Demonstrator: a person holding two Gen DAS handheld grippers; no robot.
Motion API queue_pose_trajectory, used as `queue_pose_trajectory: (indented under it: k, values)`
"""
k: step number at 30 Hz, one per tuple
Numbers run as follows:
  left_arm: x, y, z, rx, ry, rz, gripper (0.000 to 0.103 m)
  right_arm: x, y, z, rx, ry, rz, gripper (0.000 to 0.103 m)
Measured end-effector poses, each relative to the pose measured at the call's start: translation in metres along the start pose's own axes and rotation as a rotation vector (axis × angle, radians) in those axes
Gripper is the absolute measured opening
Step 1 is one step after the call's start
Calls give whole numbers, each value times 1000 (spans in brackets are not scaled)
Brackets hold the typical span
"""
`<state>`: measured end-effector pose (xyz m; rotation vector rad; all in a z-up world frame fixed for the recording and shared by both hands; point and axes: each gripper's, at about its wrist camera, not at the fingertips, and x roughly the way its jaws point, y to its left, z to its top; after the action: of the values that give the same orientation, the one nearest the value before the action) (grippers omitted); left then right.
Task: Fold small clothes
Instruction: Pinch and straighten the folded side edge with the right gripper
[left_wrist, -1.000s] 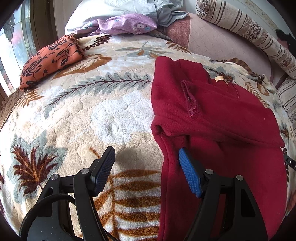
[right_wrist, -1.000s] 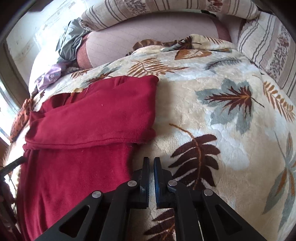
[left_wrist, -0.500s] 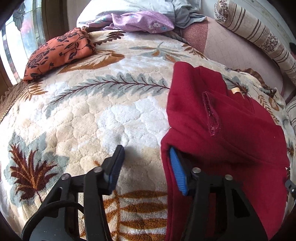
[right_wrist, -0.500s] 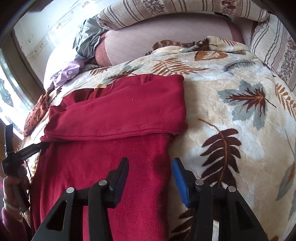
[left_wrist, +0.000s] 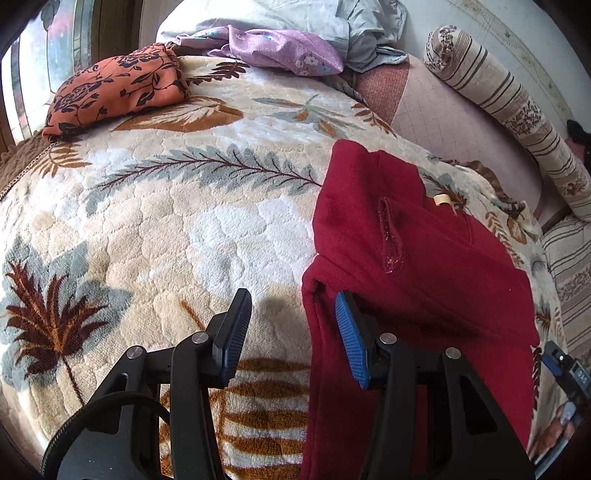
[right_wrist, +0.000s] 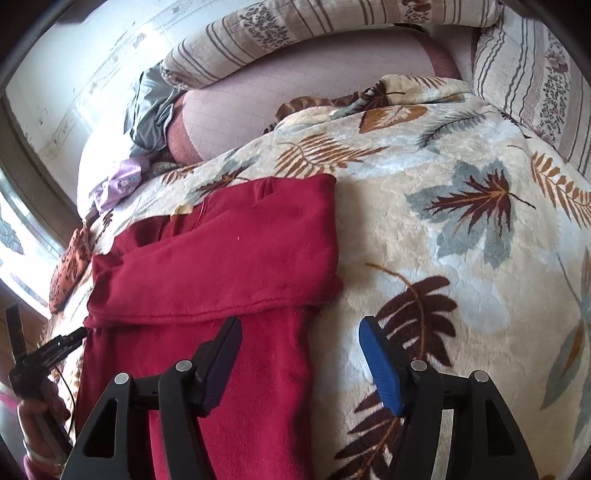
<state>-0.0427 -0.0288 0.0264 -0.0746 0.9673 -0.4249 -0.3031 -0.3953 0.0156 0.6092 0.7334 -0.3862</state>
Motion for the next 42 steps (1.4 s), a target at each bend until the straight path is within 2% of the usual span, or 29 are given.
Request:
queue_pose_trajectory:
  k: [4, 5, 8, 9, 11, 14, 17, 23, 36, 39, 40, 42]
  values:
    - [-6, -6, 3, 4, -21, -37, 52, 20, -9, 18, 84, 34, 29, 64]
    - [-5, -7, 4, 5, -23, -42, 56, 28, -10, 21, 96, 54, 35, 64]
    - [0, -10, 6, -2, -15, -58, 58, 50, -8, 23, 96, 99, 39, 64]
    - [3, -9, 8, -5, -7, -62, 58, 52, -5, 24, 76, 87, 30, 63]
    - [8, -10, 9, -10, 5, -59, 58, 51, 4, 24, 15, 56, -18, 37]
    - [17, -11, 10, -9, 22, -46, 58, 49, 7, 24, -47, 25, -72, 27]
    - [27, -11, 8, 4, 54, 6, 58, 45, 6, 22, -78, 8, -95, 24]
    - [30, -20, 1, 79, 29, 69, 58, 52, 6, 19, -106, 23, -137, 24]
    - [29, -19, 1, 72, 22, 75, 58, 53, 4, 16, -94, 24, -143, 26]
    - [26, -18, 0, 71, 23, 77, 57, 52, 2, 16, -77, 19, -146, 36]
    - [25, -18, -1, 68, 22, 78, 57, 51, -1, 16, -64, 16, -156, 48]
    - [23, -17, -2, 63, 22, 78, 57, 49, -6, 15, -35, 17, -151, 49]
